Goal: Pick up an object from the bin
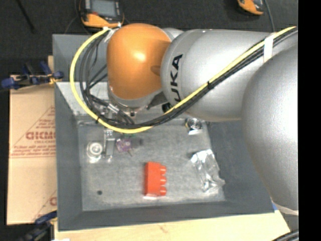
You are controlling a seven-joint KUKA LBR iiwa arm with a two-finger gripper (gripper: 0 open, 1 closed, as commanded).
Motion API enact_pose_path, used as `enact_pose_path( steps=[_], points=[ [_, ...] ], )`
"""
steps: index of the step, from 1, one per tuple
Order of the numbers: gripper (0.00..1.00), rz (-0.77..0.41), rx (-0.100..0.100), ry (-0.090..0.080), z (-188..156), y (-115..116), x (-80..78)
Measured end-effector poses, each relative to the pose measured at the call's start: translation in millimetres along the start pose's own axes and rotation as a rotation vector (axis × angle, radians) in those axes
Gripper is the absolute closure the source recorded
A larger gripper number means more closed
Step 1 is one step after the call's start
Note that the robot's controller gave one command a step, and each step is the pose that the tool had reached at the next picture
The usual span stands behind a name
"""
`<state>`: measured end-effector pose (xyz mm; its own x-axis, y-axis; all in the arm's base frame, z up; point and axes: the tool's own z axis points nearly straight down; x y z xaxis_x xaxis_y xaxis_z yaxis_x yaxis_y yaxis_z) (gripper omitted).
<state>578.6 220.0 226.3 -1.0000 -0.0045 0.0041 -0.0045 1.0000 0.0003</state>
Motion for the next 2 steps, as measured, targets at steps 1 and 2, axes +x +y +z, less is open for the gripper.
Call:
enact_pose_path(
  steps=[1,2],
  points=[
    [0.0,-0.165,0.003,-0.002,160.3,1.1,-27.1],
    [0.0,-0.025,-0.001,-0.012,123.8,-29.4,-37.4]
  ],
)
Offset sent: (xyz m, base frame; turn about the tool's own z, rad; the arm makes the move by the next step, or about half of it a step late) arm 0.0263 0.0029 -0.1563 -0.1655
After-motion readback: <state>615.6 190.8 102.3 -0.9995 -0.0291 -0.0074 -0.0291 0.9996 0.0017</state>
